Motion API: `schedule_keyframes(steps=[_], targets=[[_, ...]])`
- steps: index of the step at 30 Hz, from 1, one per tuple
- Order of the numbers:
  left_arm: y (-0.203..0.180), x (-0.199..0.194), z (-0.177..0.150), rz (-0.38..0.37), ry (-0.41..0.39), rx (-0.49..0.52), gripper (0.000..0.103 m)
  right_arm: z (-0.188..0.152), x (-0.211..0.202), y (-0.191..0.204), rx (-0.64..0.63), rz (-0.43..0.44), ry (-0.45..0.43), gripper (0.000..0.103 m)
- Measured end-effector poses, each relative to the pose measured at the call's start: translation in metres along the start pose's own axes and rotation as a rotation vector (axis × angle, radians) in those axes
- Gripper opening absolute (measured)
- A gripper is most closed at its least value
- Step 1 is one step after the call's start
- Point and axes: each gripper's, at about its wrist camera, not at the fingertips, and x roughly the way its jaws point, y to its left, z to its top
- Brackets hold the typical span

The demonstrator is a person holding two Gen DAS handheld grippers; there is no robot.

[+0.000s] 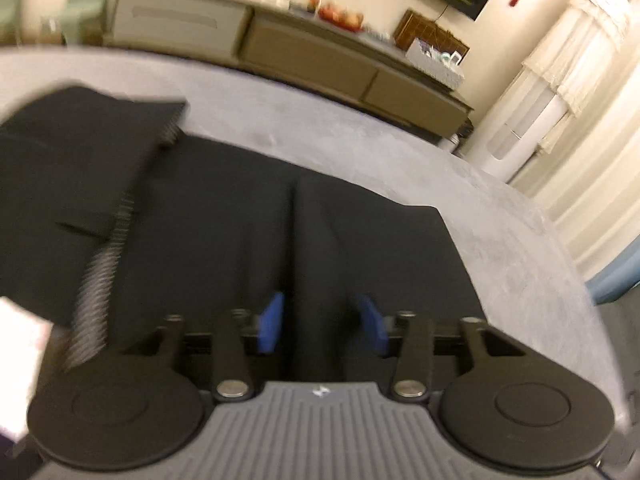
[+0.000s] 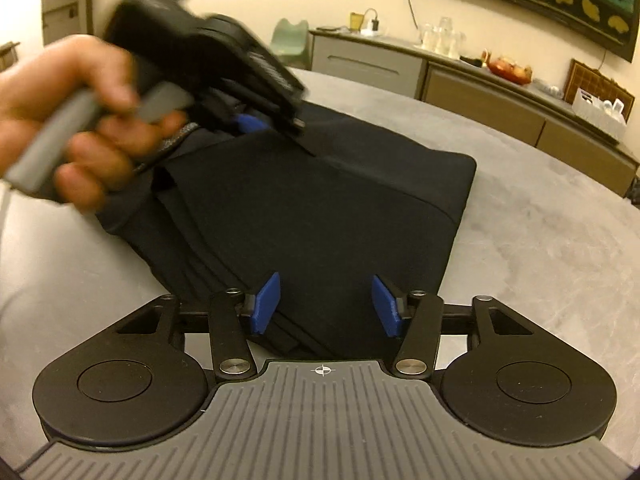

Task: Fold clothes

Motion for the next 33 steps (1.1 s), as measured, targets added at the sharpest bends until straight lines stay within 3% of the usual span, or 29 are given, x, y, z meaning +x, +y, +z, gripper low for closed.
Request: schedule_keyframes(steps=[3,4,5,7,10,12,16,18,21,22,23,27,29,33], targets=[[-0.009,-0.015,-0.021,0.017,0.016,0.04,0.051,0.004,-0.005,-0.006,0.044,0.013,0.001,0.059],[-0.012,-0.016,-0.028,0.022,0.027,0.051,0.044,0.006,-0.007,-0.009,0.063,0.019,0.0,0.06],[-0.016,-0.016,-0.033,0.029,0.032,0.062,0.025,0.008,-0.009,-0.011,0.082,0.024,0.0,0.063],[-0.016,-0.015,-0.039,-0.003,0.006,0.03,0.01,0.009,-0.012,-0.016,0.123,0.029,-0.007,0.065],[-0.008,-0.013,-0.044,-0.095,-0.052,-0.073,0.006,0.011,-0.01,-0.023,0.16,0.013,-0.004,0.066],[0.01,-0.009,-0.052,-0.208,-0.054,-0.209,0.006,0.01,-0.012,-0.03,0.203,0.013,-0.006,0.066],[0.04,0.004,-0.062,-0.314,-0.018,-0.361,0.008,0.012,-0.01,-0.036,0.236,0.032,-0.013,0.068],[0.044,0.003,-0.059,-0.322,-0.001,-0.373,0.012,0.014,-0.01,-0.034,0.235,0.046,-0.018,0.071],[0.037,-0.006,-0.041,-0.266,-0.013,-0.279,0.038,0.016,-0.013,-0.016,0.156,0.083,-0.038,0.075],[0.033,-0.008,-0.031,-0.233,-0.03,-0.239,0.057,0.016,-0.015,-0.009,0.122,0.09,-0.049,0.076],[0.028,-0.009,-0.022,-0.203,-0.039,-0.199,0.065,0.016,-0.017,-0.003,0.089,0.093,-0.058,0.077],[0.009,0.02,0.019,-0.144,0.068,-0.07,0.066,0.015,-0.012,0.019,-0.024,0.081,-0.072,0.077],[0.005,0.037,0.032,-0.116,0.096,-0.035,0.065,0.015,-0.008,0.024,-0.051,0.07,-0.068,0.07],[0.007,0.042,0.038,-0.19,0.093,-0.071,0.053,0.016,0.002,0.022,-0.075,0.036,-0.045,0.055]])
